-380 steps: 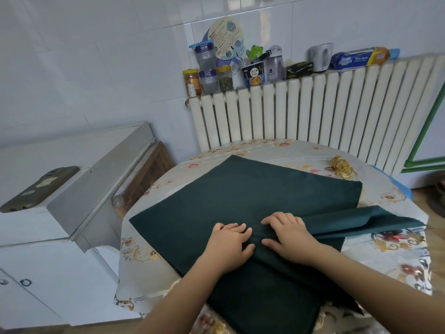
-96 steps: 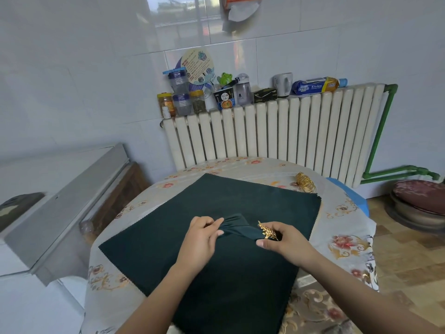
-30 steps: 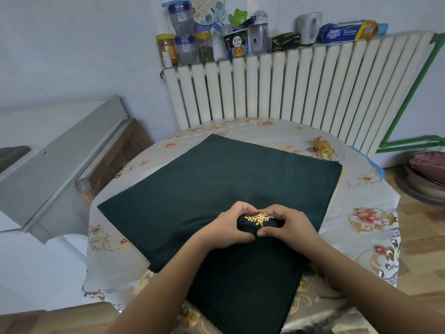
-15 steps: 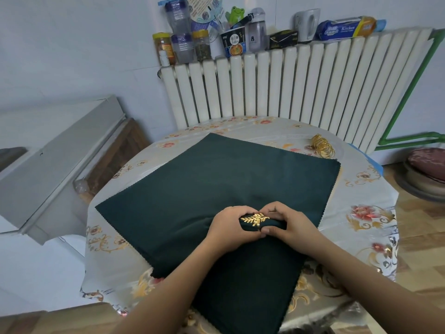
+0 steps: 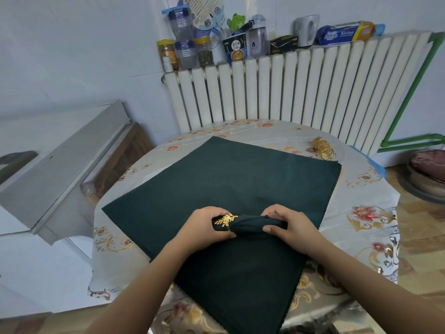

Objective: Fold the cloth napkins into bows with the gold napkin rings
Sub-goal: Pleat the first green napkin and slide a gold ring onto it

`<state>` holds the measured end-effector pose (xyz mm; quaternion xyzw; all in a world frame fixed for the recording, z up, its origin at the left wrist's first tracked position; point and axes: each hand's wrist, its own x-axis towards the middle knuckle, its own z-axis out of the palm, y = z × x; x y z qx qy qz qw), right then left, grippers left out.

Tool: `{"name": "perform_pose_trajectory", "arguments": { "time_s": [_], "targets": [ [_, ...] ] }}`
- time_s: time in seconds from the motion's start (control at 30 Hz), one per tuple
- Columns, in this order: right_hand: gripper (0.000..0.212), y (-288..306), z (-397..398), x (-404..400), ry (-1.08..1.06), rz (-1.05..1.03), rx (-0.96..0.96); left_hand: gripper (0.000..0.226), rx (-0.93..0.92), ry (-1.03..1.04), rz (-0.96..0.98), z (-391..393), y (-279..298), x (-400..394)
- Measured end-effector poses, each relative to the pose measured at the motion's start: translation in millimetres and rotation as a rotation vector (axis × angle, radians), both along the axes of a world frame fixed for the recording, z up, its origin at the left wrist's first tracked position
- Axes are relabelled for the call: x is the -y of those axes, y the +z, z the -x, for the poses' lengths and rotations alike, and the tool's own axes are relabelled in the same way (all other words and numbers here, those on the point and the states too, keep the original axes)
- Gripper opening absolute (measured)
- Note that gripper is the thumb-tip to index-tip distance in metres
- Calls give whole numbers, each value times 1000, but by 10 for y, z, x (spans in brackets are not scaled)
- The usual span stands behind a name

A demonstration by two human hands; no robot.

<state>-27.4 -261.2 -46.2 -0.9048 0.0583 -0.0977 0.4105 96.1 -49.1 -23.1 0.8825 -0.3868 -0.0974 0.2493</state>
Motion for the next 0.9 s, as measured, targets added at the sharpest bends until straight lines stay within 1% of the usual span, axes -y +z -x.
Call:
{"name": "perform_pose_trajectory", "arguments": {
  "time_s": [0.07,0.1,0.23,0.33,0.4,0.47,0.53,0.6,0.67,0.77,0.9],
  "targets": [
    [29,6,13,-14,7,29,12,55,48,-24,-28,21,-47,-30],
    [30,9,19,-24,16,46,15,55,71,-24,-22,39,-64,-34],
    [25,22,19,-57,20,66,23,48,126,-16,61,106,-85,22],
    [24,23,9,-50,14,71,12,54,63,13,66,159,-74,77],
    [24,22,5,-39,21,81,3,63,34,21,11,168,-71,70],
    [31,5,-4,-47,25,188,23,76,63,9,-63,178,-80,34],
    [49,27,-31,-106,38,341,71,82,84,56,-29,197,-97,-32],
    [60,90,-93,-212,85,412,115,74,158,123,47,208,-139,-95],
    [60,147,-200,-342,141,447,122,62,191,149,113,223,-169,-140],
    [53,182,-346,-472,198,434,71,49,102,168,214,243,-191,-141],
    [37,164,-415,-493,194,353,32,15,56,232,331,257,-210,-146]
  ]
}}
